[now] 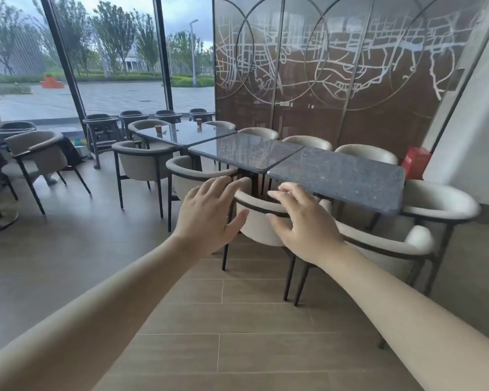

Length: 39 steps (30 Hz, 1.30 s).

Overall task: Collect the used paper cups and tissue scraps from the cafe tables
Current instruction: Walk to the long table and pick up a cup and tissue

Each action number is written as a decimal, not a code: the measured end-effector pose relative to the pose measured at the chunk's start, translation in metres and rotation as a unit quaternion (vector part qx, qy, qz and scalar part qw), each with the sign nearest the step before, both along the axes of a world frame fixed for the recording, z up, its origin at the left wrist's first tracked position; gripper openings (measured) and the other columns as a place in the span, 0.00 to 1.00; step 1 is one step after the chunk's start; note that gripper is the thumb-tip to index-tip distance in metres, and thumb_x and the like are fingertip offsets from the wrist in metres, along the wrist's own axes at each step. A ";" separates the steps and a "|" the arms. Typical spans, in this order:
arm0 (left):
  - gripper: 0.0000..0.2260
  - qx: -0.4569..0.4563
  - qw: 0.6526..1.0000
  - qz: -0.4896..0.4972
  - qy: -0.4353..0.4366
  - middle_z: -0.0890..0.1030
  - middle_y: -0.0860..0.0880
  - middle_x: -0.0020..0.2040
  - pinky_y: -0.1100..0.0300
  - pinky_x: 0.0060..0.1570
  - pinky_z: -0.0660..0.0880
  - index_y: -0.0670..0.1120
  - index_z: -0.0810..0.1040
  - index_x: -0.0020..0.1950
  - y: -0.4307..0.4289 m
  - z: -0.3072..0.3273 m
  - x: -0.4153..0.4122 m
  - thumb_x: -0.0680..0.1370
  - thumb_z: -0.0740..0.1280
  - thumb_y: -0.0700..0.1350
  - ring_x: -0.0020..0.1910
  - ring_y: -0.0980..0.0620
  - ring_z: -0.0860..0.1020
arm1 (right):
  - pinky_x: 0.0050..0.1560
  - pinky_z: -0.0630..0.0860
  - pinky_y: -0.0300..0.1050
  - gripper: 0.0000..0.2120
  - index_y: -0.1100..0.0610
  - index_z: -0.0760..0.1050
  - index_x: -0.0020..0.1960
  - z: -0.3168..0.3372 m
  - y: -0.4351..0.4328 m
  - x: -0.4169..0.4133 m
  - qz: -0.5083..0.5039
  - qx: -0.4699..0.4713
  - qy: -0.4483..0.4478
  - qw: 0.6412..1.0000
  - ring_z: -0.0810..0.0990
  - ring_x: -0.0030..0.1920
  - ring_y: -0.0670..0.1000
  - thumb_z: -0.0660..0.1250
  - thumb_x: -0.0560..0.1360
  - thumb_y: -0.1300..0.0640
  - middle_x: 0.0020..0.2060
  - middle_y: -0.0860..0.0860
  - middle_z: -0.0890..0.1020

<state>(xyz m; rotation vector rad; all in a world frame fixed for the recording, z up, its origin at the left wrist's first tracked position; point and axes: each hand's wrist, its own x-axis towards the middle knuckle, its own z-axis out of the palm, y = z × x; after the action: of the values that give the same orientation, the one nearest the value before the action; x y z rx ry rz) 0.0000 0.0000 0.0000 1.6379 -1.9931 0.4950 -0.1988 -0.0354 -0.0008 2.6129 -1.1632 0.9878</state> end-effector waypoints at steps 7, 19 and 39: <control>0.22 0.055 0.994 0.048 0.075 0.72 0.49 0.66 0.50 0.59 0.70 0.50 0.67 0.67 0.011 -0.050 0.060 0.77 0.56 0.58 0.65 0.48 0.69 | 0.55 0.74 0.51 0.18 0.52 0.70 0.63 -0.048 -0.003 0.070 0.037 0.091 -0.041 0.994 0.69 0.64 0.51 0.63 0.75 0.49 0.64 0.52 0.70; 0.21 0.154 0.954 0.165 0.198 0.72 0.49 0.67 0.53 0.61 0.69 0.48 0.69 0.67 0.071 -0.133 0.176 0.77 0.58 0.57 0.66 0.48 0.70 | 0.62 0.70 0.55 0.19 0.47 0.68 0.66 -0.127 0.020 0.208 0.077 0.234 -0.029 0.969 0.66 0.67 0.49 0.60 0.76 0.46 0.67 0.48 0.67; 0.24 0.275 0.900 0.289 0.174 0.66 0.52 0.71 0.45 0.66 0.63 0.52 0.65 0.69 0.001 -0.184 0.392 0.76 0.54 0.61 0.71 0.52 0.62 | 0.59 0.70 0.49 0.19 0.51 0.70 0.65 -0.188 -0.087 0.454 0.170 0.313 0.070 0.932 0.71 0.61 0.50 0.61 0.77 0.47 0.60 0.49 0.75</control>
<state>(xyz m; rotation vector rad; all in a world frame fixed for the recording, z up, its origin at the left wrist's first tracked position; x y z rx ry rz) 0.3922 0.0010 -0.1837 2.4773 -1.4234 -0.2015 0.2555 -0.1220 -0.1886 3.4100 -1.1569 0.5006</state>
